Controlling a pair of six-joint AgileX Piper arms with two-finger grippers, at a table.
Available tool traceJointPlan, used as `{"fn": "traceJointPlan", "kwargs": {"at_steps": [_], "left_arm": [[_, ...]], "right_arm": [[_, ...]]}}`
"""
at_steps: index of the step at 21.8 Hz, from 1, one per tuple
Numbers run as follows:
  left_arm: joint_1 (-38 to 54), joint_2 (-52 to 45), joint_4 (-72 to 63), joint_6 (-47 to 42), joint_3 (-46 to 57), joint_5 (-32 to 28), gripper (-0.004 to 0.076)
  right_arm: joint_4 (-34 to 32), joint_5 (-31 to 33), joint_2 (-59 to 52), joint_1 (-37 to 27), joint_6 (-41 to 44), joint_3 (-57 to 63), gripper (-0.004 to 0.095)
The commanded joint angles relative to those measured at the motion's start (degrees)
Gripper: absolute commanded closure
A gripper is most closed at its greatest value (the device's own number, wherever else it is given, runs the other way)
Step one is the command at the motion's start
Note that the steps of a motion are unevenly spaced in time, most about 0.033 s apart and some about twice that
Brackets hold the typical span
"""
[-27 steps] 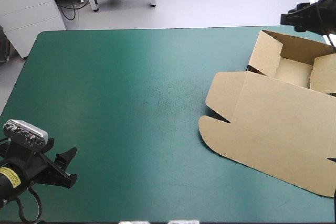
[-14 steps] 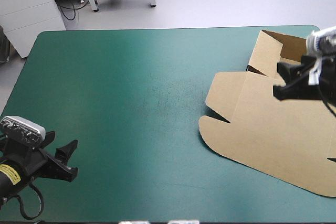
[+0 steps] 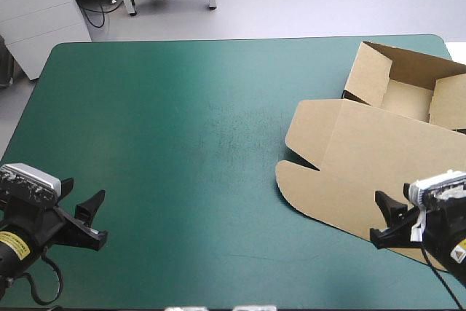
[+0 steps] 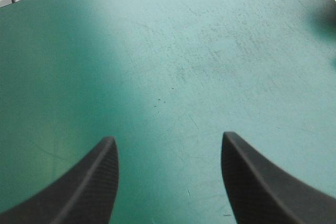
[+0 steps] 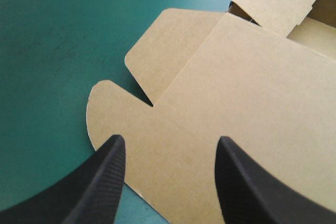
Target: Fold the box
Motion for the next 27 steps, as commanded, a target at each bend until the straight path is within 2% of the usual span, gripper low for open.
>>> {"fn": "traceJointPlan", "kwargs": {"at_steps": [1,6,10,12,18,24,26,27], "left_arm": [[-0.25,-2.25,-0.23,-0.51,2.64,-5.36,0.0329],[-0.25,-9.1,-1.98,-0.87,9.79,-7.34,0.0337],[-0.25,-17.15,-4.5,-0.86,13.96,-7.71,0.0337],[-0.25,-19.58,-4.87,-0.86,15.79,-7.71,0.0337],[-0.25,-20.51,-5.33,-0.86,20.59,-6.02,0.0337],[-0.25,-20.51,-6.01,-0.86,21.22,-5.9,0.0339],[-0.25,-20.51,-6.01,-0.86,21.22,-5.99,0.0339],[-0.25,-20.51,-6.01,-0.86,21.22,-5.99,0.0339]], "right_arm": [[1.33,-4.78,-4.44,0.06,0.36,3.84,0.0467],[2.98,-4.78,-9.94,0.06,0.36,9.79,0.0484],[2.99,-4.24,-12.47,0.06,0.36,12.31,0.0582],[2.99,-4.21,-12.47,0.06,0.36,12.31,0.0589],[2.99,-3.58,-12.56,0.06,0.36,13.43,0.0616],[3.13,-3.7,-12.91,0.06,0.07,17.81,0.0806],[3.68,-4.55,-12.91,0.06,0.07,18.31,0.093],[3.68,-4.82,-12.91,0.06,0.07,18.47,0.093]]}}
